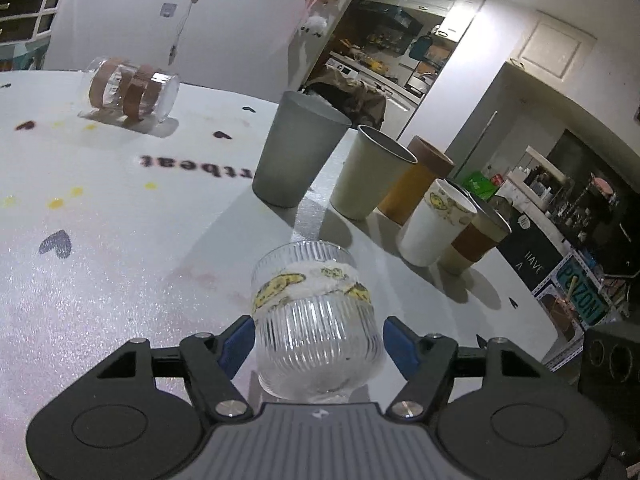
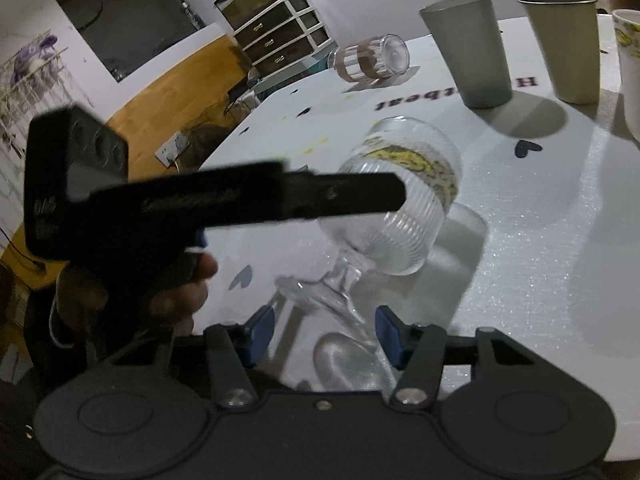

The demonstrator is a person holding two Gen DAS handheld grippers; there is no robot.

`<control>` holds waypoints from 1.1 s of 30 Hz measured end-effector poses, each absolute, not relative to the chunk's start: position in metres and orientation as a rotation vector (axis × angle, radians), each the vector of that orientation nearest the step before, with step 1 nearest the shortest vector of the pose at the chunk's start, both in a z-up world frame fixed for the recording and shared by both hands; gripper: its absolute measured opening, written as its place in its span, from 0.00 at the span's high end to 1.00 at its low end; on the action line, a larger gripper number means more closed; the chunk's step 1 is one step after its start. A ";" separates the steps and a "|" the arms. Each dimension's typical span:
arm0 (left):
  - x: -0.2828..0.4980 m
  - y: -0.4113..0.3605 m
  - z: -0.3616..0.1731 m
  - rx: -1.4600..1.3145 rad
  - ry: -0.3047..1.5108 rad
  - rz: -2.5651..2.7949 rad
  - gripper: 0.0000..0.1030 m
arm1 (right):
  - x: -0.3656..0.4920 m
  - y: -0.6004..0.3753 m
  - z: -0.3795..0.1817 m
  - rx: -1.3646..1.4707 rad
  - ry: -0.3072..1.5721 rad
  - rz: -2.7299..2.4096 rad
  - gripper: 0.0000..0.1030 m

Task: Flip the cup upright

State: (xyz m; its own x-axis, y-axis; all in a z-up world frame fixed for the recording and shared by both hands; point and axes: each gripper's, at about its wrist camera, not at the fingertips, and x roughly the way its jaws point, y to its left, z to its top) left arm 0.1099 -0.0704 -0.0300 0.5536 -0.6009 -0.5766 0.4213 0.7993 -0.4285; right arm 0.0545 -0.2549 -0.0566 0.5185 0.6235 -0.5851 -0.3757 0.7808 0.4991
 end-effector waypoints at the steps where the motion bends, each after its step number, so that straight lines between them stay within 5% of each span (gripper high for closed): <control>1: 0.110 -0.070 -0.030 -0.251 0.772 -0.614 0.31 | 0.053 -0.258 -0.056 0.330 0.828 0.603 0.41; 6: 0.109 -0.068 -0.032 -0.257 0.765 -0.621 0.32 | 0.050 -0.292 -0.053 0.405 0.783 0.534 0.22; 14: 0.106 -0.069 -0.032 -0.241 0.751 -0.626 0.32 | 0.082 -0.348 -0.036 0.674 0.728 0.467 0.16; 29: 0.102 -0.072 -0.031 -0.188 0.725 -0.641 0.32 | 0.194 -0.290 -0.055 0.684 1.125 0.434 0.17; 33: 0.099 -0.072 -0.030 -0.180 0.718 -0.650 0.32 | 0.193 -0.278 -0.048 0.594 1.139 0.472 0.25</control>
